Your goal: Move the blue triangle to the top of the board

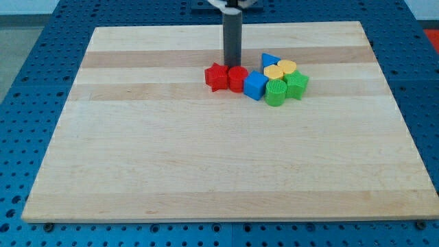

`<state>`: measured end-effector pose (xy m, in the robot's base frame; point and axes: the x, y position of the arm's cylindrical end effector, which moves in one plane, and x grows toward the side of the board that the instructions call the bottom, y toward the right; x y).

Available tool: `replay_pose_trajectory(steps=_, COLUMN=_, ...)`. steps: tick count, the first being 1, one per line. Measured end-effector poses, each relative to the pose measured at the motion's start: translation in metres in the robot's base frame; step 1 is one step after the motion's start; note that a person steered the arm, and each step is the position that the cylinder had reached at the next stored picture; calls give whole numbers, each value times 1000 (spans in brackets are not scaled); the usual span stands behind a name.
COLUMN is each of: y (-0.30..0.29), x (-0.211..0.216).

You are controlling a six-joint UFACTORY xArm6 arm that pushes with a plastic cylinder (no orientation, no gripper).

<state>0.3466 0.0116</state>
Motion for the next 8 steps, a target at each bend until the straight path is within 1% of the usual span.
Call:
replay_pose_trajectory(steps=1, y=1, x=9)
replay_pose_trajectory(steps=4, y=64, x=2)
replay_pose_trajectory(steps=6, y=83, x=-19)
replay_pose_trajectory(steps=8, y=103, x=-54)
